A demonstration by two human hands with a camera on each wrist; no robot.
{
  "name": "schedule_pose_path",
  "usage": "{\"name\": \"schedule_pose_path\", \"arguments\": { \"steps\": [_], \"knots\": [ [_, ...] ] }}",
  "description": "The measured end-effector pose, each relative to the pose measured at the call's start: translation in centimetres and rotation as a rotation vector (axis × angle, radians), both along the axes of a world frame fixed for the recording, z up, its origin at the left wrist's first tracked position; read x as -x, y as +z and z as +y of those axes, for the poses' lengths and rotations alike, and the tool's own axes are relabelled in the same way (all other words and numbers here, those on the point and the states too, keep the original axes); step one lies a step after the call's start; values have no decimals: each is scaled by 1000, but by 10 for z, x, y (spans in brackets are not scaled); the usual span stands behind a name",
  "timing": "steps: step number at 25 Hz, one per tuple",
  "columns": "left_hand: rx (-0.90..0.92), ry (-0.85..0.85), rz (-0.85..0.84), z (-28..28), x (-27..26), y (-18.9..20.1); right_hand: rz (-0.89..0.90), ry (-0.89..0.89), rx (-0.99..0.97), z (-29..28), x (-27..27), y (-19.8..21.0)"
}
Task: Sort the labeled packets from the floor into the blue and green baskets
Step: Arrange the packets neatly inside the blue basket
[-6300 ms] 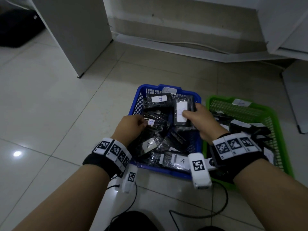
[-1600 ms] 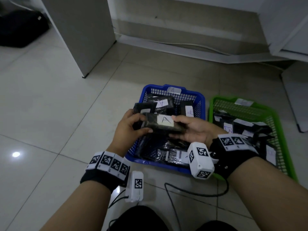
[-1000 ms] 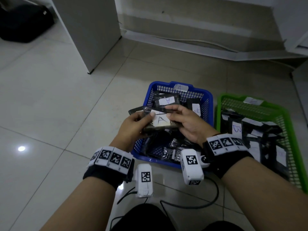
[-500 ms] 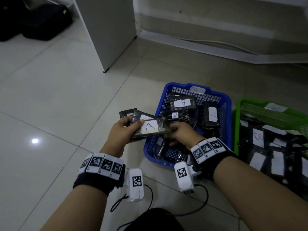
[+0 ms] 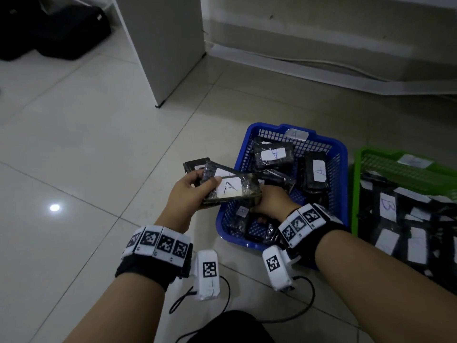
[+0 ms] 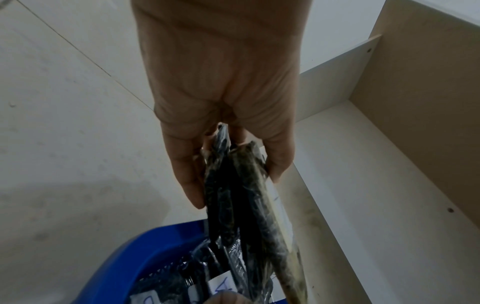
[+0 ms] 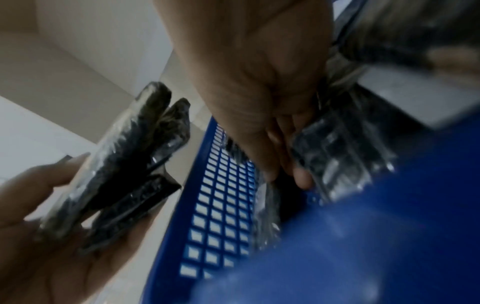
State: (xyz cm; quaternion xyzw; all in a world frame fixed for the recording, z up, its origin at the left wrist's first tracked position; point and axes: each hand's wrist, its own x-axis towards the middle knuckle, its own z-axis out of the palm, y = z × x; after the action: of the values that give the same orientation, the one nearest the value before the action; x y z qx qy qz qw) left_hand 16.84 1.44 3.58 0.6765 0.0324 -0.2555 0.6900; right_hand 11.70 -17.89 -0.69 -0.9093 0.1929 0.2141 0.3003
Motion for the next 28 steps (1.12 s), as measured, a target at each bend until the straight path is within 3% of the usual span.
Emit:
{"name": "schedule_pose_path", "arguments": {
  "steps": [4, 6, 9, 11, 16, 19, 23, 25, 28],
  "knots": [
    [16, -14, 11, -2, 2, -2, 201, 483, 79, 2, 16, 23],
    [7, -36, 25, -4, 4, -4, 261, 582, 167, 5, 22, 23],
    [-3, -42, 28, -9, 8, -4, 207, 628, 270, 2, 24, 24],
    [7, -17, 33, -10, 7, -4, 151, 529, 229, -9, 23, 29],
    [42, 39, 27, -6, 2, -4, -107, -39, -239, -38, 21, 38],
    [62, 54, 16, -6, 2, -3, -163, -172, -394, -36, 17, 35],
    [70, 69, 29, -4, 1, -5, -105, -333, -567, -20, 10, 21],
    [72, 69, 30, -4, 0, -6, -101, -323, -482, -10, 6, 11],
    [77, 65, 31, -4, 0, -7, -118, 17, 0, -4, 8, 6]
  ]
}}
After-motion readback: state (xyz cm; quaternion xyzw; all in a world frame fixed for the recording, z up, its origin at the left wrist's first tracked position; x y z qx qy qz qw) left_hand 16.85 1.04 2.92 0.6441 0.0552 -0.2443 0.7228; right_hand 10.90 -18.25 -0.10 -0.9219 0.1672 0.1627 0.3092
